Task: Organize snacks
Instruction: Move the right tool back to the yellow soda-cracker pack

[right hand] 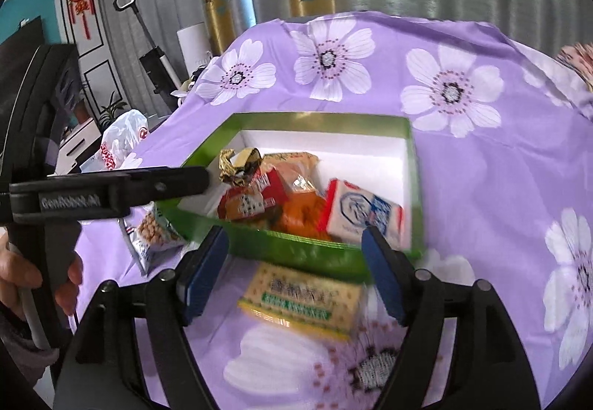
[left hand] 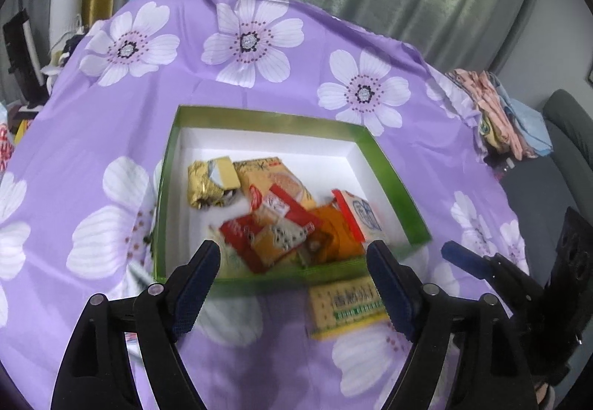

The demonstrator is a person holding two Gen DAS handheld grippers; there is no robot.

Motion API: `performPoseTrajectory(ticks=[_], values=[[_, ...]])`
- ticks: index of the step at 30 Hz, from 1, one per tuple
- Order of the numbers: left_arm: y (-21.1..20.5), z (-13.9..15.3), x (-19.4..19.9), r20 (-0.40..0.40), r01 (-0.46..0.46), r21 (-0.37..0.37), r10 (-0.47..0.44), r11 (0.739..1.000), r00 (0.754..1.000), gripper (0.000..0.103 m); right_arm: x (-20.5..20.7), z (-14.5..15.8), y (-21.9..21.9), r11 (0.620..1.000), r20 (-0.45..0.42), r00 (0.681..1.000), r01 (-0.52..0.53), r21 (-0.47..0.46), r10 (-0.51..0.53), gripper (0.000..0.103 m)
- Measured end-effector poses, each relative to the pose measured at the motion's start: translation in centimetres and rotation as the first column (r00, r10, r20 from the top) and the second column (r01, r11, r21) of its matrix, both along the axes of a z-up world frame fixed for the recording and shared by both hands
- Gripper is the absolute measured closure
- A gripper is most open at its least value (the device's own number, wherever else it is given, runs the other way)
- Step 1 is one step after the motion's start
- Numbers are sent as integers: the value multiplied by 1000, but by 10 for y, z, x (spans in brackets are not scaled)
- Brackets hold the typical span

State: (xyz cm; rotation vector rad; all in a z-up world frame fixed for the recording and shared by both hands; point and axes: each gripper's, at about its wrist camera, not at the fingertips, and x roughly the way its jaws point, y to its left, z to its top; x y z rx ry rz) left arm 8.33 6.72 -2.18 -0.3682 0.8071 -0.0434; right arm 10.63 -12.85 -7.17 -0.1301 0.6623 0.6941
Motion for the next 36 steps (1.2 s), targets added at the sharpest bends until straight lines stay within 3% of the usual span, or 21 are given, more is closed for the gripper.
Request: performPoseTrajectory(ticks=[7, 17, 36], values=[[-16, -8, -27, -30, 28, -7, -28, 1000, 999, 22, -23, -19, -25, 999, -45, 998, 31, -14, -32, 27], [-41, -25, -42, -86, 51, 45, -47, 998, 995, 22, -39, -43, -49, 998, -85, 995, 55, -32, -57, 27], [-58, -58, -21, -177, 121, 38, -112, 992, 978, 22, -23, -69, -48, 999, -138, 990, 24, -23, -27, 27]])
